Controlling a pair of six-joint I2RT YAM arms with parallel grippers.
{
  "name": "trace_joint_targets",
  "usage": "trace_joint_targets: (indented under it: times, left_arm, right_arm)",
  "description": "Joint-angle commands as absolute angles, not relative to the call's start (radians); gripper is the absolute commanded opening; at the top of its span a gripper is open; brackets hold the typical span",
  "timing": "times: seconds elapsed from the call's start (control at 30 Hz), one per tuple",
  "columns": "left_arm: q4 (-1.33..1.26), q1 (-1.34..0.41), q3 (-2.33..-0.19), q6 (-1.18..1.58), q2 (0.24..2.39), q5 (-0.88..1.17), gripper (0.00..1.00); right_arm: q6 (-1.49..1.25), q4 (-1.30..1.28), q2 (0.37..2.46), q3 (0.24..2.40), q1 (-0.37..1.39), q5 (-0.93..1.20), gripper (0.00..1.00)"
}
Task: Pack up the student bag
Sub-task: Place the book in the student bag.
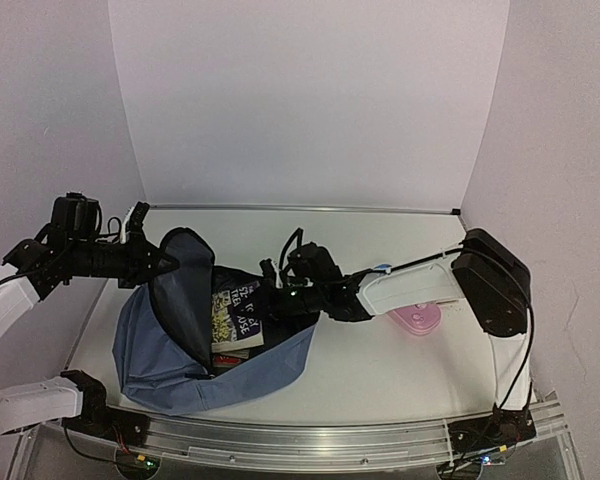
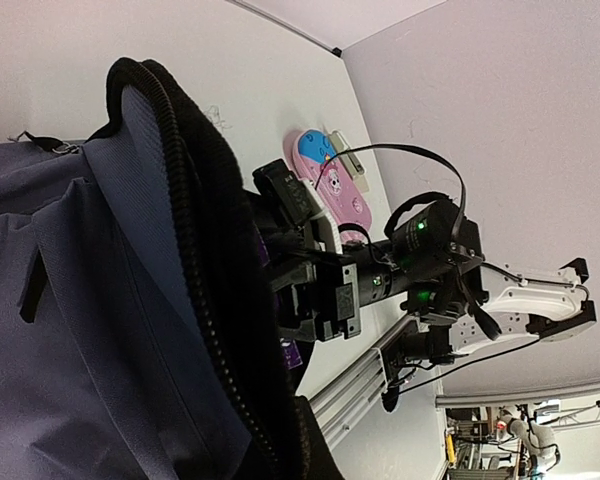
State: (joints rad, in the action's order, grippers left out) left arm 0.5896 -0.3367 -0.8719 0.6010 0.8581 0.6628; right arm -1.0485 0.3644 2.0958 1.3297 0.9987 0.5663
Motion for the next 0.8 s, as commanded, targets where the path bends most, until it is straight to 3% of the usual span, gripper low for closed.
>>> trace_joint_targets:
  times: [0.0, 0.17, 0.5, 0.77]
  left_arm:
    - [0.508, -0.332, -0.921, 0.585, 0.857, 0.701, 0.0]
    - [0.506, -0.331, -0.918, 0.589, 0.857, 0.702, 0.0]
    - [0.528, -0.331, -0.932, 0.58, 0.844, 0.688, 0.0]
    - [0.531, -0.332, -0.932, 0.589, 0.837, 0.678, 0.0]
  right_arm:
    - [-1.046, 0.417, 2.164, 1.425, 1.022, 0.544, 0.0]
    - [-1.007, 0.352, 2.225, 1.522, 1.044, 0.512, 0.05]
    - [-0.808, 0.081, 2.113, 1.554, 1.048, 0.311, 0.47]
    - [-0.722, -0.049, 2.011, 1.524, 1.049, 0.218, 0.52]
